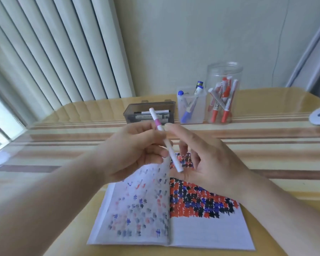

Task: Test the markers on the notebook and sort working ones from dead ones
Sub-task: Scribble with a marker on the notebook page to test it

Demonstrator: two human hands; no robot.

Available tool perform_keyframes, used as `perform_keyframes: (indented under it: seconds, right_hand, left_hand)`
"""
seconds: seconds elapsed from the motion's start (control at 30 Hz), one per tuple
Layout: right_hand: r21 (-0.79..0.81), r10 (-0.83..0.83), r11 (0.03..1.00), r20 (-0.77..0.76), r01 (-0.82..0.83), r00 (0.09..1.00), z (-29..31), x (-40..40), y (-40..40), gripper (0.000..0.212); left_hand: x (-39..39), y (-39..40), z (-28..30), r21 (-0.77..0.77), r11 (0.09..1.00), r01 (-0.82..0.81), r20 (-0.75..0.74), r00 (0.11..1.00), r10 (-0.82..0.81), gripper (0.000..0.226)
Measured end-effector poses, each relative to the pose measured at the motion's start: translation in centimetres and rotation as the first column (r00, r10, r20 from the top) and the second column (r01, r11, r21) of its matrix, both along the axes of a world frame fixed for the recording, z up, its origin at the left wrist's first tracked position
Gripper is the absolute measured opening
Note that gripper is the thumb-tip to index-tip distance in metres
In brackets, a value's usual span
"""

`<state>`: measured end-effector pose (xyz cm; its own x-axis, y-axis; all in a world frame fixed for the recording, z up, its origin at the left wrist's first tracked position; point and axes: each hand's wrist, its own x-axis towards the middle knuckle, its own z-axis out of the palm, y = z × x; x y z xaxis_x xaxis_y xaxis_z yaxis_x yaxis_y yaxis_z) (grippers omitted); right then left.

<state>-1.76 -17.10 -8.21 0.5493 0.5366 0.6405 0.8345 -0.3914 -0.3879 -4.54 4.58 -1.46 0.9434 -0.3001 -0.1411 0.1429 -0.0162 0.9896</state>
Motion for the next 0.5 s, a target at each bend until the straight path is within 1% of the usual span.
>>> perform_keyframes:
  seconds: [0.03,0.07,0.13,0.17,0.2,0.23,0.27,0.3,0.33,0.37,0.4,0.43,0.47,0.5]
  right_hand:
    - [0.054,0.031,0.998,-0.006,-0.031,1.000,0.1,-0.3,0.1,0.076]
    - [0.113,0.058,0.992,-0.020,-0.055,0.998,0.2,-0.4,0.0,0.069]
    - [0.239,0.106,0.967,-0.084,-0.083,0.991,0.2,-0.4,-0.2,0.048]
    - [0.312,0.127,0.947,-0.162,-0.072,0.979,0.3,-0.3,-0.3,0.037]
    - [0.388,0.148,0.921,-0.266,-0.035,0.953,0.4,-0.2,-0.4,0.032]
    - [0.455,0.169,0.890,-0.373,0.022,0.912,0.6,-0.1,-0.4,0.031]
    - [0.506,0.192,0.859,-0.468,0.083,0.863,0.6,0.0,-0.5,0.032]
    - [0.539,0.208,0.829,-0.547,0.151,0.811,0.6,0.2,-0.5,0.035]
    - [0.554,0.214,0.804,-0.610,0.218,0.763,0.5,0.6,-0.7,0.038]
    - [0.556,0.221,0.786,-0.659,0.268,0.720,0.4,0.9,-0.7,0.041]
    - [0.559,0.237,0.774,-0.691,0.298,0.683,0.4,1.1,-0.7,0.041]
    - [0.564,0.256,0.763,-0.711,0.314,0.655,0.3,1.3,-0.7,0.037]
    - [0.571,0.276,0.756,-0.722,0.321,0.634,0.2,1.5,-0.5,0.033]
    - [0.568,0.281,0.757,-0.731,0.325,0.622,0.2,1.5,-0.4,0.030]
  left_hand:
    - [0.4,-1.3,-0.5,-0.110,0.992,0.066,-0.056,0.996,-0.073,0.018]
    - [0.8,-2.5,-1.0,-0.179,0.977,0.113,-0.086,0.988,-0.130,0.017]
    - [2.0,-3.5,-2.1,-0.290,0.945,0.150,-0.100,0.978,-0.186,0.015]
    - [2.5,-3.5,-2.8,-0.327,0.936,0.134,-0.098,0.980,-0.174,0.010]
    - [3.1,-3.3,-3.4,-0.362,0.926,0.108,-0.093,0.984,-0.151,0.002]
    - [3.5,-2.9,-4.0,-0.367,0.925,0.092,-0.059,0.991,-0.122,0.007]
    - [3.8,-2.5,-4.7,-0.340,0.936,0.096,-0.010,0.994,-0.105,0.013]
    - [3.9,-2.2,-5.2,-0.260,0.960,0.106,0.064,0.994,-0.093,0.016]
    - [3.8,-1.9,-5.6,-0.109,0.988,0.109,0.160,0.983,-0.090,0.017]
    - [3.8,-1.5,-6.0,0.119,0.989,0.086,0.289,0.950,-0.118,0.017]
    - [3.6,-1.2,-6.2,0.381,0.925,-0.001,0.422,0.890,-0.173,0.015]
    - [3.5,-1.0,-6.4,0.576,0.808,-0.120,0.538,0.800,-0.265,0.013]
    - [3.3,-1.0,-6.4,0.671,0.710,-0.213,0.611,0.701,-0.368,0.010]
    - [3.1,-1.1,-6.4,0.703,0.668,-0.245,0.638,0.632,-0.440,0.005]
